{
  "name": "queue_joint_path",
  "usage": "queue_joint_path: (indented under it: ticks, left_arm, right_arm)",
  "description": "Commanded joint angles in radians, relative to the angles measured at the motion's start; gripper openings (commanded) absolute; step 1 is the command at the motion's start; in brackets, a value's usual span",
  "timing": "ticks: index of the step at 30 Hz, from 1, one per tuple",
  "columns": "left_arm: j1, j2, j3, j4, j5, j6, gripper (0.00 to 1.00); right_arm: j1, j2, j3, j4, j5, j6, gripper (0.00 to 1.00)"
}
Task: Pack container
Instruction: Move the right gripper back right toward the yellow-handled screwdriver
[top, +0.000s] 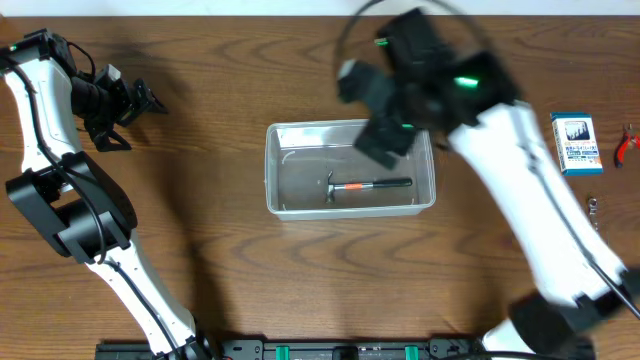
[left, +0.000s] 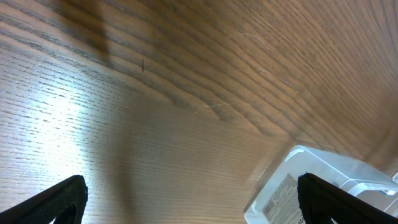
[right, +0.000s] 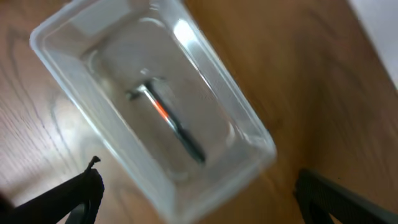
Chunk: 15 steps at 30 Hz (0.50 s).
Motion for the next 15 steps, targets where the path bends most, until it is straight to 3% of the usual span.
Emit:
queue_joint_path:
  ticks: [1,7,15]
  left_arm:
    - [0.004,-0.026,0.019,0.0,-0.005,-0.001,0.98]
    - [0.004,-0.026,0.019,0.0,-0.005,-0.001,0.98]
    - [0.004,-0.026,0.019,0.0,-0.005,-0.001,0.98]
  right_arm:
    - [-0.047,-0.096,0.012,-0.064,0.06,0.193,0.99]
    - [-0.154,-0.236,0.012,-0.307,0.06,0.326,0.99]
    - [-0.232,-0.494,-0.175,-0.318,0.048,0.474,0.99]
